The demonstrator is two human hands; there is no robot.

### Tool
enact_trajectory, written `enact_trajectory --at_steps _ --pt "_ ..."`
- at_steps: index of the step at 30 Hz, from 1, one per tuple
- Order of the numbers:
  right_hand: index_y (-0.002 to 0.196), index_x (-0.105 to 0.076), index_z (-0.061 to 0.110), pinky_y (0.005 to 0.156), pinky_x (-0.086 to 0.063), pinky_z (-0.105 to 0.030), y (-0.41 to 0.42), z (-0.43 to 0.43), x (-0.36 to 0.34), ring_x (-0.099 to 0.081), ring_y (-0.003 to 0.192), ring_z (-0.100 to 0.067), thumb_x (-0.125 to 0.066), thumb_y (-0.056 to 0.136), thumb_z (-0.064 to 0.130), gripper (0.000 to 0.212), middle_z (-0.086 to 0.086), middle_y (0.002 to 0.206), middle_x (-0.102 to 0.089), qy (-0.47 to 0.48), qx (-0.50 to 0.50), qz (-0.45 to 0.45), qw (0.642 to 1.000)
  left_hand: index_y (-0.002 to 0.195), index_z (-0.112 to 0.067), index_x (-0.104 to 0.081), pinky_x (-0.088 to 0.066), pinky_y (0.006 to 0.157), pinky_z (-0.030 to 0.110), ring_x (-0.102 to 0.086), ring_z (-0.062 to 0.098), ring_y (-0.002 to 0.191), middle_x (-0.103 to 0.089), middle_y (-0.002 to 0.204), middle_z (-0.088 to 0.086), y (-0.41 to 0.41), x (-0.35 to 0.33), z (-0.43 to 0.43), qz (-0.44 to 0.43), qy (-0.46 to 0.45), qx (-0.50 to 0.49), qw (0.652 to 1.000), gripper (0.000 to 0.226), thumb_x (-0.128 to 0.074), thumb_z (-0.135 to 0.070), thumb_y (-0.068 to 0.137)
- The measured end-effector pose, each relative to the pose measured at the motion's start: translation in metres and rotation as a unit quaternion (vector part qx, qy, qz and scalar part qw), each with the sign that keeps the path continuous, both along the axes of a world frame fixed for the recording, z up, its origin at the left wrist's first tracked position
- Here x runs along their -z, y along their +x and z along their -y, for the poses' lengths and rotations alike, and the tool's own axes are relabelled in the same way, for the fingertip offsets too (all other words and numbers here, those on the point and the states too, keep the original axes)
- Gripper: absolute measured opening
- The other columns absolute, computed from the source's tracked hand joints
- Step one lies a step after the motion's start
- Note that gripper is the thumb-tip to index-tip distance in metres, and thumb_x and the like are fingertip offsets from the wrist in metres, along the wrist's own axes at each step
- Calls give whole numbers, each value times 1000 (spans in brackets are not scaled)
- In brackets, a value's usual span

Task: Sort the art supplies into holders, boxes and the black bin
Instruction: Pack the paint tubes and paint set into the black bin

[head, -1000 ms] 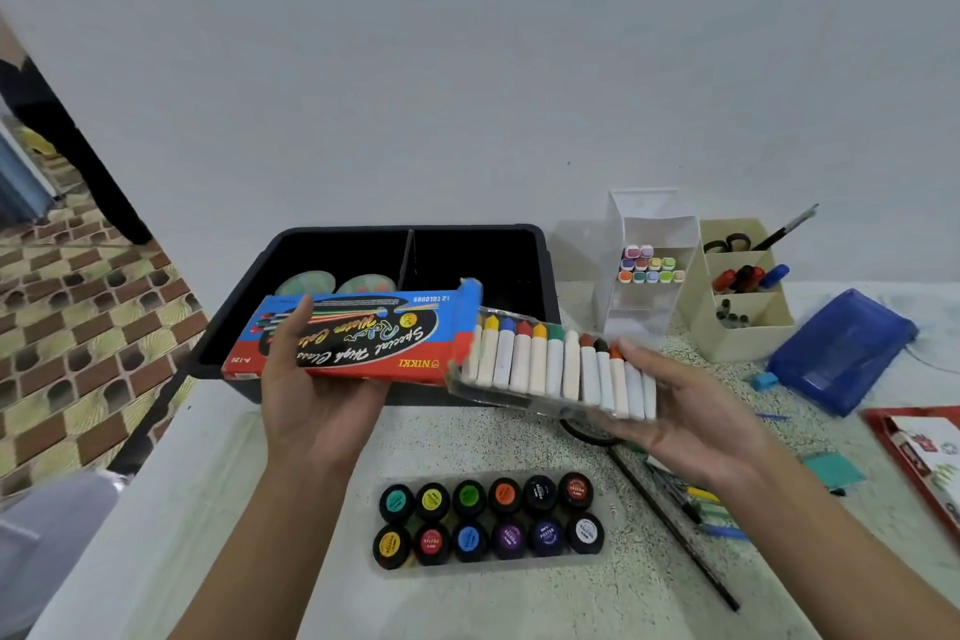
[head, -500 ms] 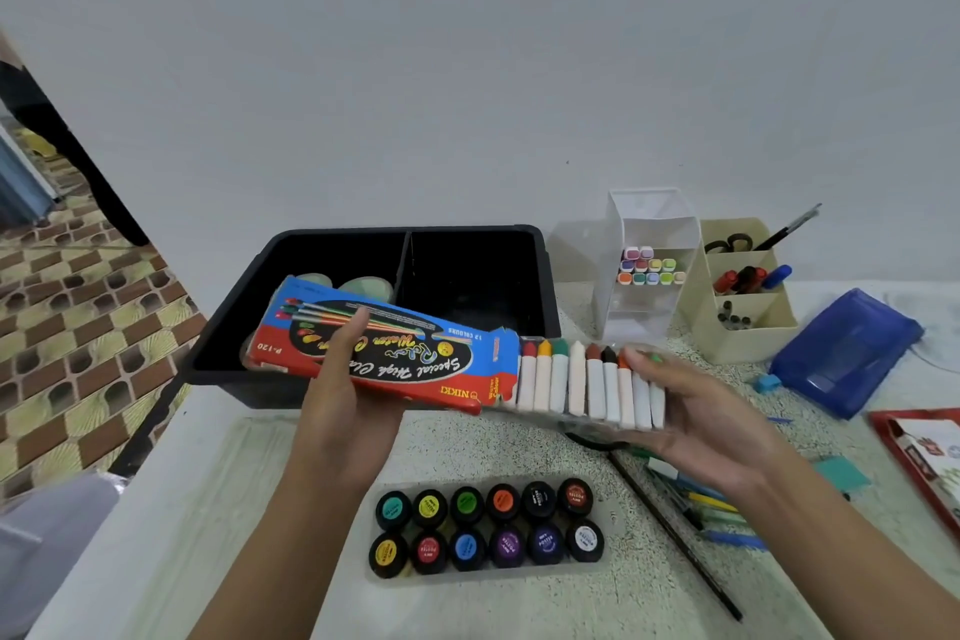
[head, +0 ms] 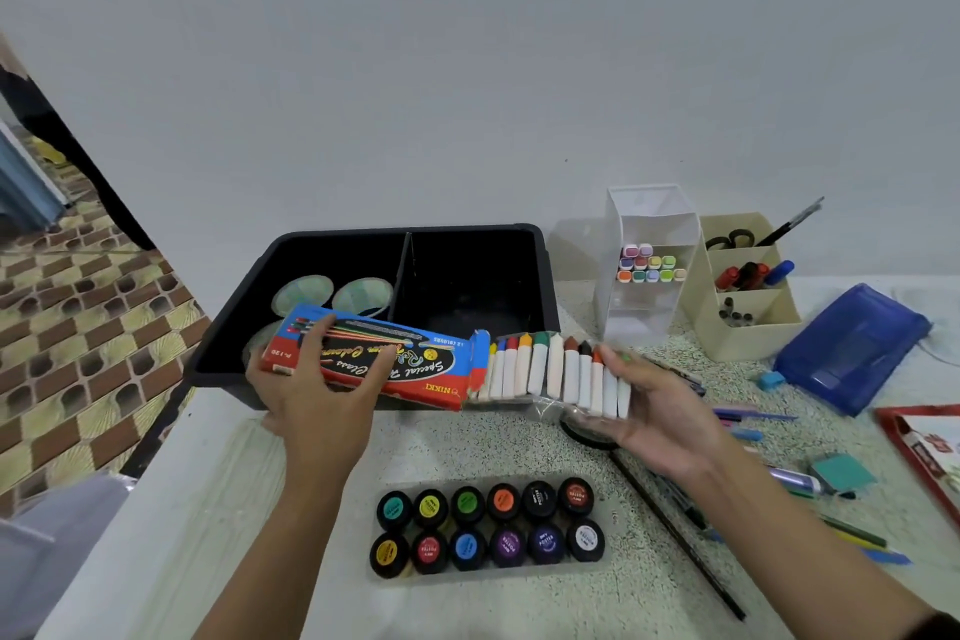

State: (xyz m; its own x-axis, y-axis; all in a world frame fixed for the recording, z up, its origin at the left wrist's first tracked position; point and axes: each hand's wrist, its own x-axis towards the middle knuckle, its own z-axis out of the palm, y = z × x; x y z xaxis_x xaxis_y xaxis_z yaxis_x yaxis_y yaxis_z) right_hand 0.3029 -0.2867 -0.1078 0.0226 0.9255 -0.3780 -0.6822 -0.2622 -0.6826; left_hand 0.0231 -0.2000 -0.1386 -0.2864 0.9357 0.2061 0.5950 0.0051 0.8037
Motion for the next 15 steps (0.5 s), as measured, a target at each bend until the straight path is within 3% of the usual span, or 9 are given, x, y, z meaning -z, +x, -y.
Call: enact_trajectory --at_steps 3,6,10,12,15 --pt "105 -60 6 60 -62 -41 -1 0 6 -74 84 -33 -59 85 13 21 -20 93 -75 -5 0 3 1000 129 -46 -59 -12 116 61 -4 30 149 12 162 -7 -5 7 4 -99 -8 -19 995 56 -69 -68 78" --pt "111 -59 5 62 -61 -40 -2 -2 14 -74 88 -34 -59 89 13 24 -21 98 -74 -11 -11 8 1000 137 -43 -55 -11 111 68 5 26 152 -5 164 -1 -9 13 1 -206 2 10 979 56 -55 -70 88" --pt "111 -60 6 62 -61 -40 -1 -5 20 -73 90 -34 -62 86 13 26 -21 100 -74 -22 5 -1 1000 143 -39 -44 -29 108 67 -25 25 146 -43 153 2 -12 11 -10 -342 51 121 930 59 -25 -70 97" --pt "113 -59 5 62 -61 -39 0 -6 21 -73 90 -34 -62 86 12 29 -21 100 -74 -23 7 -6 1000 146 -45 -39 -31 105 62 -37 27 140 -47 150 2 -6 4 -14 -417 64 172 890 60 -16 -70 97" --pt "117 -56 6 62 -61 -40 0 -8 22 -74 89 -34 -61 87 12 31 -21 100 -74 -20 5 -14 1000 152 -51 -29 -29 97 59 -41 33 136 -49 149 5 2 -7 -19 -495 73 237 833 67 -1 -74 95"
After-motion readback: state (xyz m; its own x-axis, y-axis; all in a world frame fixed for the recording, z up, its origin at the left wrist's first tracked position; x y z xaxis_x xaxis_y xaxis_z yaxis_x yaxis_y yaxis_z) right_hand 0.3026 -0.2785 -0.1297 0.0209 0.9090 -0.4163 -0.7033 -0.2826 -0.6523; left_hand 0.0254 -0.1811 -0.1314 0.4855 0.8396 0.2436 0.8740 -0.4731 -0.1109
